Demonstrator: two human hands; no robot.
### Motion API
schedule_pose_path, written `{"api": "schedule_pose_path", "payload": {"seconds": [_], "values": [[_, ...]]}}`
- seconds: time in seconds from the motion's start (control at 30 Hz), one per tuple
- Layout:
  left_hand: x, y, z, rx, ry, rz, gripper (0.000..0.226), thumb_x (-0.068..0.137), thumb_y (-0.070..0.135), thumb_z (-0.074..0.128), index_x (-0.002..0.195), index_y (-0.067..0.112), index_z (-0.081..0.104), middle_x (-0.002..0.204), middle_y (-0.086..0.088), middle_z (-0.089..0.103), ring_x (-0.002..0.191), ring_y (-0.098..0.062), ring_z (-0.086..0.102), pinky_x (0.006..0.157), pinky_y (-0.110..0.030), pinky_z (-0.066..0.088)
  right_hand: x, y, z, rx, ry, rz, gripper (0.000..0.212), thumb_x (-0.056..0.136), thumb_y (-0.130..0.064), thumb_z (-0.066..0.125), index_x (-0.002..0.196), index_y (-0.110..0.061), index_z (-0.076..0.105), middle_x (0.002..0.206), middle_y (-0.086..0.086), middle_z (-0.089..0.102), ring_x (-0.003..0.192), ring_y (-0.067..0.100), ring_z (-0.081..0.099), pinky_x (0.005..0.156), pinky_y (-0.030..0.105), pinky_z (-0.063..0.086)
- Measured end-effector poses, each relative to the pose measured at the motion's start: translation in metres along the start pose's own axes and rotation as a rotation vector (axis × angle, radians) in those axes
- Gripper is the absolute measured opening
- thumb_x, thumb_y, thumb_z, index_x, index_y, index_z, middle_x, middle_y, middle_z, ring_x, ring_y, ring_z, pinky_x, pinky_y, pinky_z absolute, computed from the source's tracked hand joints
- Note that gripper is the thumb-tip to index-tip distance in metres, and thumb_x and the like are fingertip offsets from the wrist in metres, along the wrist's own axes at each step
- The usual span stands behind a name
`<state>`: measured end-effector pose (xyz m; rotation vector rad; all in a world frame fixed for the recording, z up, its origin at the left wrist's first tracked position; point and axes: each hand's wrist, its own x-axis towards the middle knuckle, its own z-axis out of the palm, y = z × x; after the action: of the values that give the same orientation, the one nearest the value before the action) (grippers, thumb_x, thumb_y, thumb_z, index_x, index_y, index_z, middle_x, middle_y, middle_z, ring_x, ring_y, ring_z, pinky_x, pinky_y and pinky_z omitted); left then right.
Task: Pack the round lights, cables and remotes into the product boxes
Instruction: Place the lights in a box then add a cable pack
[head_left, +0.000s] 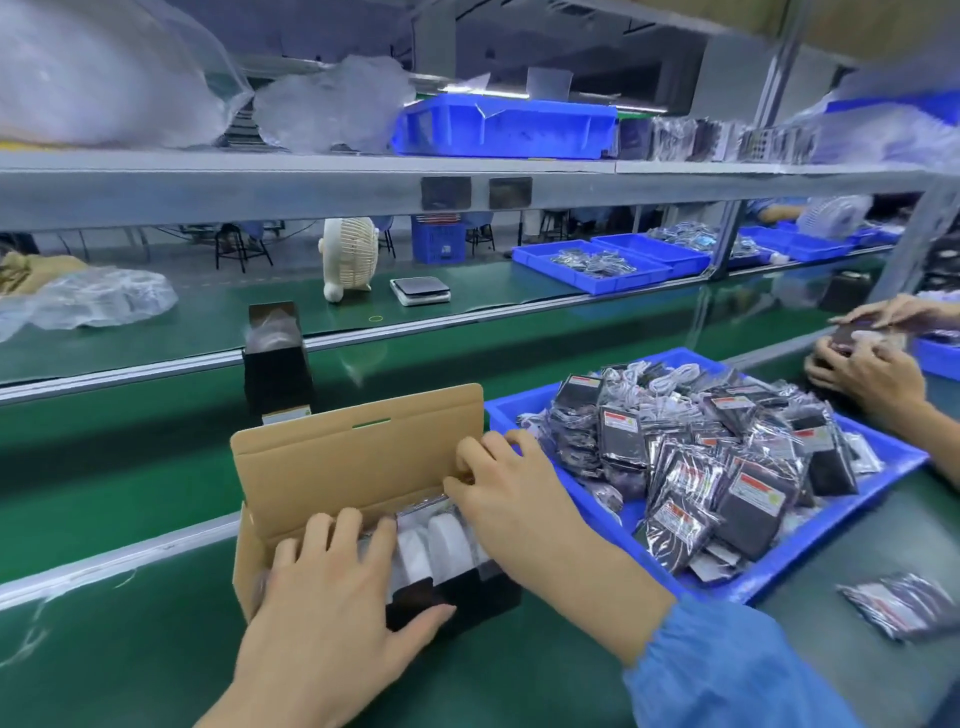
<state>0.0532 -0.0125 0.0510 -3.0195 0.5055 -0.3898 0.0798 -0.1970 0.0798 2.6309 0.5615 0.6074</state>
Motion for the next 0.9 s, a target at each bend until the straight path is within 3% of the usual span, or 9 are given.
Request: {"api": "schedule_pose_path", "payload": {"seconds": [0.1, 0.17, 0.23, 0.27, 0.33, 0.43, 0.7, 0.87, 0.9], "values": [[0.004, 0.006, -0.008, -0.052, -0.022, 0.071, 0.092, 0.069, 0.079, 0.044, 0.127, 0.011, 0.065, 0.127, -0.012, 0.061, 0.110, -0.034, 0.059, 0.081, -0.048, 0.054, 0.006, 0.001, -0.012, 0.057, -0.148, -0.155, 0.017, 0.085, -0.016, 0.052, 0.089, -0.022, 0.067, 0.092, 0.000, 0.060, 0.091, 0.025, 0.054, 0.101, 0.043, 0.035], [0.007, 0.008, -0.011, -0.106, -0.096, 0.161, 0.092, 0.074, 0.080, 0.039, 0.145, 0.021, 0.047, 0.152, 0.000, 0.042, 0.135, -0.022, 0.040, 0.103, -0.042, 0.043, 0.006, 0.022, -0.017, 0.231, -0.089, -0.155, 0.016, 0.086, -0.013, 0.050, 0.091, -0.017, 0.065, 0.097, 0.002, 0.064, 0.095, 0.027, 0.057, 0.095, 0.041, 0.041], [0.011, 0.001, -0.005, -0.226, -0.110, 0.194, 0.086, 0.080, 0.081, 0.035, 0.152, 0.037, 0.026, 0.161, 0.017, 0.015, 0.145, -0.008, 0.014, 0.114, -0.032, 0.023, -0.014, 0.058, -0.005, 0.466, 0.181, 0.182, 0.014, 0.089, -0.011, 0.053, 0.089, -0.011, 0.067, 0.091, 0.006, 0.067, 0.088, 0.031, 0.062, 0.077, 0.039, 0.050], [0.011, -0.002, -0.003, -0.265, -0.131, 0.183, 0.082, 0.081, 0.079, 0.036, 0.152, 0.040, 0.023, 0.161, 0.021, 0.012, 0.144, -0.004, 0.011, 0.115, -0.029, 0.019, -0.030, 0.080, 0.006, 0.508, 0.220, 0.416, 0.013, 0.091, -0.014, 0.054, 0.089, -0.012, 0.066, 0.089, 0.007, 0.067, 0.086, 0.032, 0.063, 0.071, 0.038, 0.051], [0.013, -0.002, -0.002, -0.293, -0.134, 0.175, 0.077, 0.084, 0.074, 0.041, 0.151, 0.037, 0.025, 0.158, 0.019, 0.024, 0.141, -0.004, 0.022, 0.113, -0.028, 0.019, -0.063, 0.104, 0.029, 0.449, -0.166, 0.693, 0.010, 0.091, -0.026, 0.058, 0.093, -0.021, 0.065, 0.095, 0.006, 0.069, 0.092, 0.030, 0.063, 0.076, 0.036, 0.051], [0.013, 0.003, -0.009, -0.231, -0.117, 0.172, 0.074, 0.087, 0.070, 0.043, 0.149, 0.033, 0.028, 0.149, 0.018, 0.039, 0.133, -0.006, 0.032, 0.108, -0.029, 0.018, -0.070, 0.108, 0.058, 0.334, -0.536, 0.621, 0.013, 0.088, -0.035, 0.060, 0.097, -0.028, 0.067, 0.106, 0.001, 0.069, 0.102, 0.024, 0.063, 0.077, 0.030, 0.047], [-0.031, 0.034, -0.008, -0.081, 0.140, -0.073, 0.083, 0.047, 0.044, 0.092, 0.116, 0.004, 0.070, 0.121, -0.034, 0.061, 0.105, -0.057, 0.058, 0.086, -0.071, 0.045, -0.049, 0.107, 0.072, 0.550, -0.548, 0.654, 0.019, 0.092, -0.033, 0.051, 0.085, -0.016, 0.057, 0.101, 0.009, 0.065, 0.091, 0.025, 0.060, 0.075, 0.031, 0.045], [-0.032, 0.051, -0.014, -0.049, -0.103, -0.329, 0.104, 0.077, 0.070, 0.060, 0.157, 0.028, 0.010, 0.150, -0.020, 0.040, 0.137, -0.052, 0.031, 0.105, -0.067, 0.024, -0.057, 0.113, 0.042, 0.681, -0.423, 0.826, 0.012, 0.085, -0.018, 0.065, 0.096, -0.021, 0.060, 0.107, 0.008, 0.068, 0.100, 0.027, 0.063, 0.082, 0.031, 0.049], [-0.029, 0.052, -0.014, -0.090, -0.098, -0.339, 0.101, 0.074, 0.069, 0.064, 0.156, 0.030, 0.020, 0.145, -0.016, 0.047, 0.133, -0.051, 0.037, 0.100, -0.067, 0.029, -0.066, 0.118, 0.027, 0.623, -0.327, 0.853, 0.009, 0.084, -0.019, 0.067, 0.090, -0.023, 0.063, 0.100, 0.004, 0.071, 0.097, 0.025, 0.064, 0.077, 0.030, 0.048]]}}
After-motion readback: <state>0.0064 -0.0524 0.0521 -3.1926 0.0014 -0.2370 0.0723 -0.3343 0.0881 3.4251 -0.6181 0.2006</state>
